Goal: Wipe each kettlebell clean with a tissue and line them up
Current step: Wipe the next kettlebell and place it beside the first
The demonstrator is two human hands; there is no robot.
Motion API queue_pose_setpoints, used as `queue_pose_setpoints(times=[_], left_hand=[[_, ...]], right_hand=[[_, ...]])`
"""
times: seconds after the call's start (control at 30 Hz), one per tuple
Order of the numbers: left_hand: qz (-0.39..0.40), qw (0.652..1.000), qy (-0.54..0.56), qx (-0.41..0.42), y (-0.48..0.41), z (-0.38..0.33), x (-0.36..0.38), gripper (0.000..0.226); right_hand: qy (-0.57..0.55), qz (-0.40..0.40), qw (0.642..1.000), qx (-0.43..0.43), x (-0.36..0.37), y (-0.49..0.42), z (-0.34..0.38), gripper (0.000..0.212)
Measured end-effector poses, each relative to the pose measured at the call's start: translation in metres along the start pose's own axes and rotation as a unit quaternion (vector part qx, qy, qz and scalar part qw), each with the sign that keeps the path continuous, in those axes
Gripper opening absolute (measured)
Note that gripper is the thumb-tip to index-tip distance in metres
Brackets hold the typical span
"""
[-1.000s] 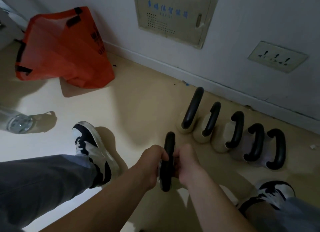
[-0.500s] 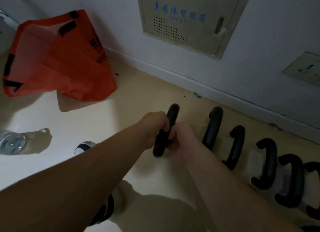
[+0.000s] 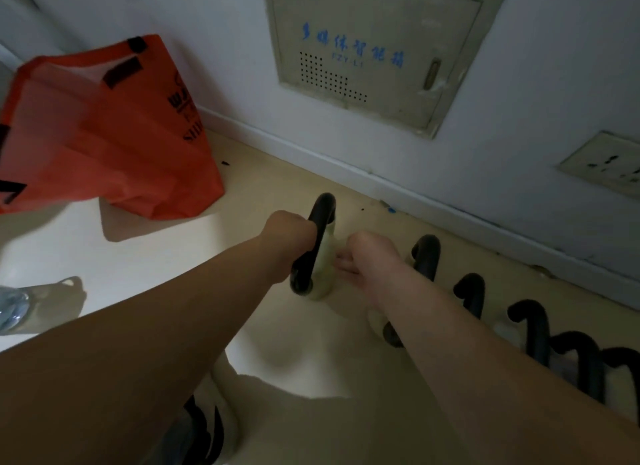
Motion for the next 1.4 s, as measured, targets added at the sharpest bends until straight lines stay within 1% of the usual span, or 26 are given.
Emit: queue_pose_setpoints(times=[0.07,0.13,0.17,0.2,0.23,0.3,0.33,0.37,0.43,0.47,0.5,0.57,0.6,0.67,0.73,0.83,0.97,1.03,1.1,1.17,1.3,1.33,1.4], left_hand=[[-0.039,0.998,0.006,0.053,0.005,-0.001,-0.010,0.014],[-0.093,0.990,0.026,0.102,0.021,-0.007,-0.022,0.014],[-0.112,0.985,0.038,0.129,0.033,-0.012,-0.026,0.013],[-0.117,0.980,0.058,0.148,0.047,-0.015,-0.024,0.016],[-0.108,0.979,0.079,0.151,0.062,-0.014,-0.017,0.018],[-0.077,0.980,0.126,0.131,0.086,-0.003,0.004,0.016],[-0.059,0.980,0.153,0.109,0.095,0.008,0.017,0.018],[-0.039,0.980,0.180,0.074,0.102,0.022,0.031,0.020],[0.006,0.974,0.226,-0.013,0.111,0.056,0.058,0.019],[0.028,0.967,0.248,-0.054,0.115,0.072,0.069,0.019],[0.046,0.958,0.269,-0.088,0.119,0.086,0.077,0.020],[0.061,0.948,0.290,-0.116,0.127,0.104,0.082,0.016],[0.061,0.948,0.288,-0.117,0.130,0.109,0.080,0.016],[0.049,0.955,0.271,-0.112,0.134,0.115,0.074,0.026],[0.037,0.960,0.258,-0.107,0.138,0.118,0.068,0.031],[0.042,0.955,0.268,-0.117,0.150,0.127,0.063,0.035],[0.057,0.946,0.296,-0.122,0.173,0.141,0.058,0.033],[0.070,0.932,0.320,-0.155,0.188,0.150,0.058,0.039],[0.090,0.911,0.356,-0.189,0.204,0.161,0.059,0.036],[0.108,0.894,0.387,-0.198,0.214,0.169,0.063,0.028],[0.170,0.905,0.356,-0.157,0.235,0.186,0.075,0.010],[0.182,0.904,0.356,-0.149,0.240,0.191,0.078,0.015],[0.195,0.899,0.366,-0.142,0.248,0.197,0.082,0.034]], right_hand=[[0.051,-0.074,0.995,-0.046,-0.032,0.016,0.008,0.044],[0.061,-0.154,0.981,-0.099,-0.065,0.033,0.010,0.058],[0.060,-0.191,0.971,-0.134,-0.080,0.043,0.011,0.061],[0.065,-0.220,0.960,-0.162,-0.089,0.050,0.011,0.061],[0.082,-0.247,0.950,-0.175,-0.097,0.057,0.008,0.060],[0.160,-0.293,0.927,-0.170,-0.106,0.065,0.001,0.059],[0.174,-0.303,0.925,-0.151,-0.111,0.064,-0.006,0.054],[0.153,-0.292,0.937,-0.119,-0.112,0.059,-0.017,0.048],[0.068,-0.227,0.971,-0.038,-0.105,0.050,-0.044,0.032],[0.036,-0.210,0.977,-0.012,-0.102,0.045,-0.055,0.026],[0.033,-0.205,0.978,-0.010,-0.101,0.041,-0.061,0.023],[0.044,-0.208,0.977,-0.033,-0.098,0.038,-0.063,0.023],[0.040,-0.207,0.977,-0.040,-0.098,0.037,-0.063,0.023],[0.023,-0.193,0.980,-0.040,-0.096,0.038,-0.067,0.023],[0.044,-0.179,0.982,-0.041,-0.099,0.038,-0.074,0.027],[0.118,-0.146,0.981,-0.047,-0.101,0.052,-0.087,0.032],[0.244,-0.093,0.964,-0.049,-0.094,0.083,-0.114,0.029],[0.278,-0.064,0.957,-0.055,-0.088,0.100,-0.135,0.028],[0.290,-0.049,0.954,-0.049,-0.084,0.121,-0.160,0.026],[0.304,-0.059,0.951,-0.025,-0.087,0.137,-0.181,0.028],[0.314,-0.065,0.947,0.001,-0.097,0.169,-0.211,0.027],[0.303,-0.058,0.951,0.007,-0.099,0.176,-0.217,0.026],[0.268,-0.053,0.962,0.011,-0.104,0.187,-0.225,0.027]])
Point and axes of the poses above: each hand's wrist, its own y-axis away from the middle knuckle, its own x-axis out of the palm, z = x × y, the point moved 9 cm from there along -y, towards the middle knuckle, and after that the axes turned 4 degrees about -z, right-handed, at the moved point
